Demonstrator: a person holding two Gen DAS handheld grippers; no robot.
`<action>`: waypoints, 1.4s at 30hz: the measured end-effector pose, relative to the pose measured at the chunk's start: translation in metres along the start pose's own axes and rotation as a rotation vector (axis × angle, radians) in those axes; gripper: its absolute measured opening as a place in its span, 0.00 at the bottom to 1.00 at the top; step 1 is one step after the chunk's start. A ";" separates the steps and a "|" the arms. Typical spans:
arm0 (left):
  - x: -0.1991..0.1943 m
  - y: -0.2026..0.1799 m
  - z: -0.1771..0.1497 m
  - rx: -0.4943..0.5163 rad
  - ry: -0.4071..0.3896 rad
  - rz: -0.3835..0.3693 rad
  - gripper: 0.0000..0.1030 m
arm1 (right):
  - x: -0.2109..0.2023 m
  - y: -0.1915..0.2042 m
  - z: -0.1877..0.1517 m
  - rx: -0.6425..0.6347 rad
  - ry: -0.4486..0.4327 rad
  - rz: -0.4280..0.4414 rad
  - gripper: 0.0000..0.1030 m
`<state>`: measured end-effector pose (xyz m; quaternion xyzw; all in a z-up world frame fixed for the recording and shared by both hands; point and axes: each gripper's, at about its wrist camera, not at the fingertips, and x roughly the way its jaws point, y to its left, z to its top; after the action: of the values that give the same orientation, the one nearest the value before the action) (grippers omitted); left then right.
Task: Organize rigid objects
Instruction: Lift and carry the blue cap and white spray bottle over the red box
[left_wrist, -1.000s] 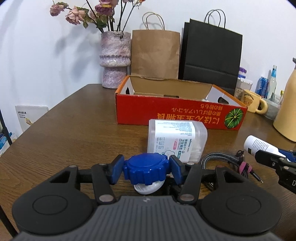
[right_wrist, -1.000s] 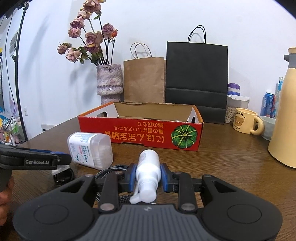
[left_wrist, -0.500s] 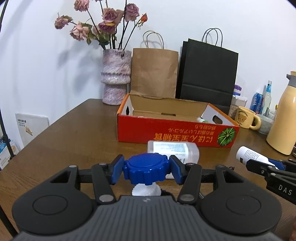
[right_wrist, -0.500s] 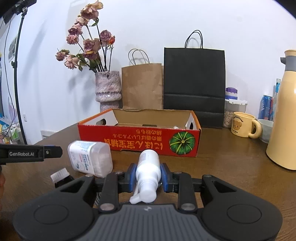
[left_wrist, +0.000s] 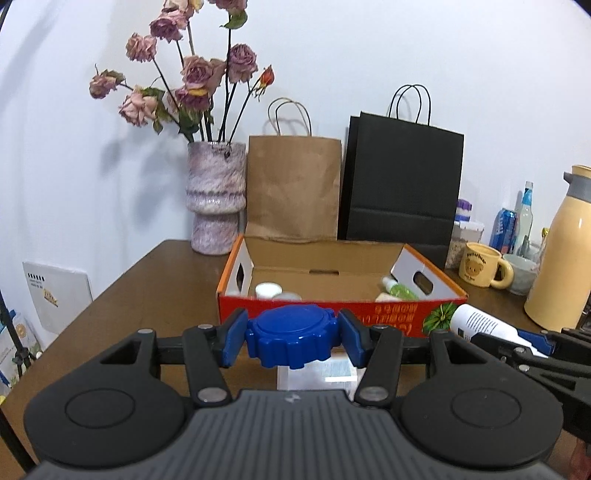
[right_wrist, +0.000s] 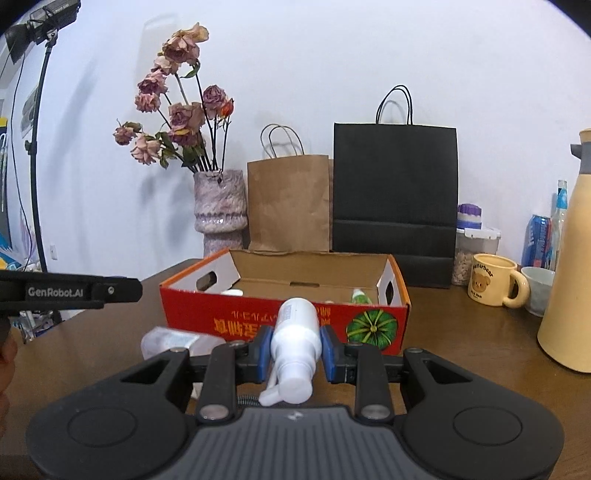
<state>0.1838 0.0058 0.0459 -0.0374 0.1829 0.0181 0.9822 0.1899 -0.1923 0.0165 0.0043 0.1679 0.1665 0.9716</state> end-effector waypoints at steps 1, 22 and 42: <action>0.001 -0.001 0.003 0.002 -0.004 0.002 0.53 | 0.001 0.000 0.002 0.001 -0.002 0.000 0.26; 0.063 -0.007 0.049 -0.065 -0.037 0.019 0.53 | 0.066 0.000 0.049 0.030 -0.048 -0.006 0.26; 0.140 0.004 0.071 -0.104 0.019 0.025 0.53 | 0.148 -0.023 0.075 0.070 -0.004 -0.008 0.26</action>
<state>0.3394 0.0186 0.0614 -0.0863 0.1913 0.0393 0.9769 0.3535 -0.1628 0.0381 0.0381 0.1716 0.1565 0.9719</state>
